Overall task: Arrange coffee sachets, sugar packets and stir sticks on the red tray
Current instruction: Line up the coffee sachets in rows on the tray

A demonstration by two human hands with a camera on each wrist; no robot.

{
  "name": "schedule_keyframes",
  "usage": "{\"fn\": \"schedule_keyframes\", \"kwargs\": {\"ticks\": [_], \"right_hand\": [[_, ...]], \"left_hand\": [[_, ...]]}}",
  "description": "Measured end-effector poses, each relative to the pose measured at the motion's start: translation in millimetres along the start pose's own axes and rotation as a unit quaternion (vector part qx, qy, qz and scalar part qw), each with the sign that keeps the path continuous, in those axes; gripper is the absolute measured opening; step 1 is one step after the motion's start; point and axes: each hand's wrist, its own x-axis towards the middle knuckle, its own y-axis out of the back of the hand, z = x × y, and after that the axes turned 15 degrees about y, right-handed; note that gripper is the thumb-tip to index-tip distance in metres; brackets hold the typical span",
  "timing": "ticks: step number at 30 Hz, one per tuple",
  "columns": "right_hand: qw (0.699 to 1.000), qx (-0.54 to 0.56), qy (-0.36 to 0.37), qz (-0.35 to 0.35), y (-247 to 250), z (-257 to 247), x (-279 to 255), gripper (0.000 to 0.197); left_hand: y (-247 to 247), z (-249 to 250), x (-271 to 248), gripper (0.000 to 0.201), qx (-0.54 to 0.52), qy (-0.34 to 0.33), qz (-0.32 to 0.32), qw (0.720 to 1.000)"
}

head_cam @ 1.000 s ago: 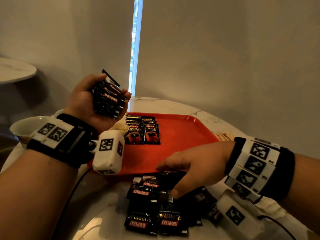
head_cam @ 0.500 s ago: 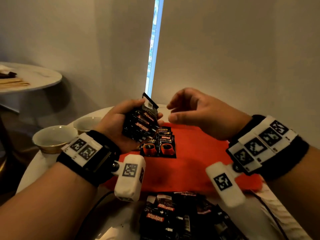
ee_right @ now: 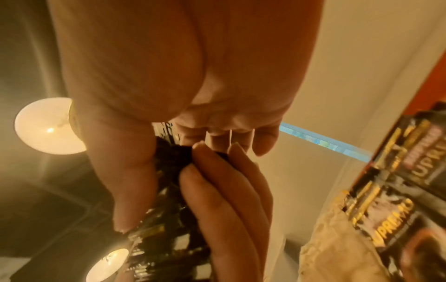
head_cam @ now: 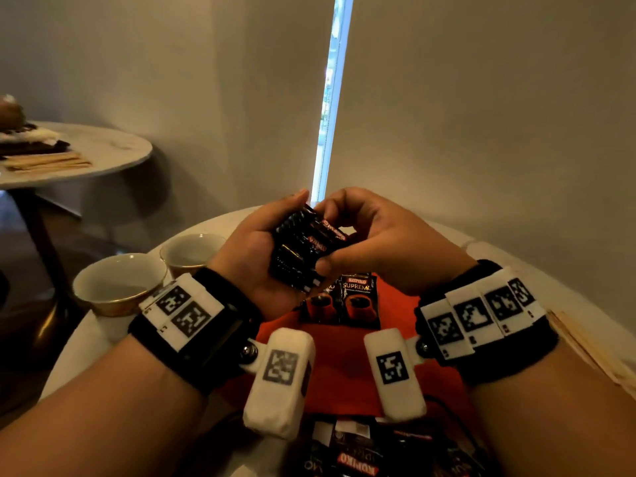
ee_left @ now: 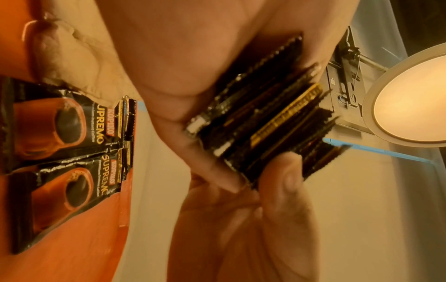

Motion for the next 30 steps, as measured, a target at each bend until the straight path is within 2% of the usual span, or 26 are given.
{"fn": "schedule_keyframes", "kwargs": {"ticks": [4, 7, 10, 13, 15, 23, 26, 30], "right_hand": [[0.997, 0.075, 0.004, 0.005, 0, 16, -6, 0.051], [0.992, 0.122, 0.012, 0.037, 6, 22, -12, 0.053], [0.992, 0.104, 0.036, 0.061, 9, 30, -15, 0.048], [0.987, 0.142, 0.042, 0.068, 5, 35, -16, 0.036], [0.987, 0.14, 0.035, 0.069, 3, 38, -16, 0.035], [0.988, 0.15, 0.016, 0.033, 5, 38, -21, 0.047], [0.983, 0.167, 0.013, 0.077, 4, 42, -20, 0.034], [0.972, 0.155, -0.022, 0.174, 1, 44, -18, 0.018]], "left_hand": [[4, -1, 4, 0.03, -0.001, -0.001, 0.018, 1.0], [11, 0, 6, 0.044, -0.008, 0.014, 0.047, 0.999], [13, 0, 8, 0.051, -0.002, 0.027, 0.07, 0.997], [13, -4, 11, 0.053, 0.016, 0.029, 0.073, 0.997], [13, -8, 13, 0.059, 0.026, 0.035, 0.07, 0.997], [11, -8, 13, 0.053, 0.007, 0.054, 0.127, 0.99], [10, -9, 14, 0.054, 0.01, 0.044, 0.13, 0.991], [6, -7, 11, 0.039, -0.013, 0.04, 0.141, 0.989]]}}
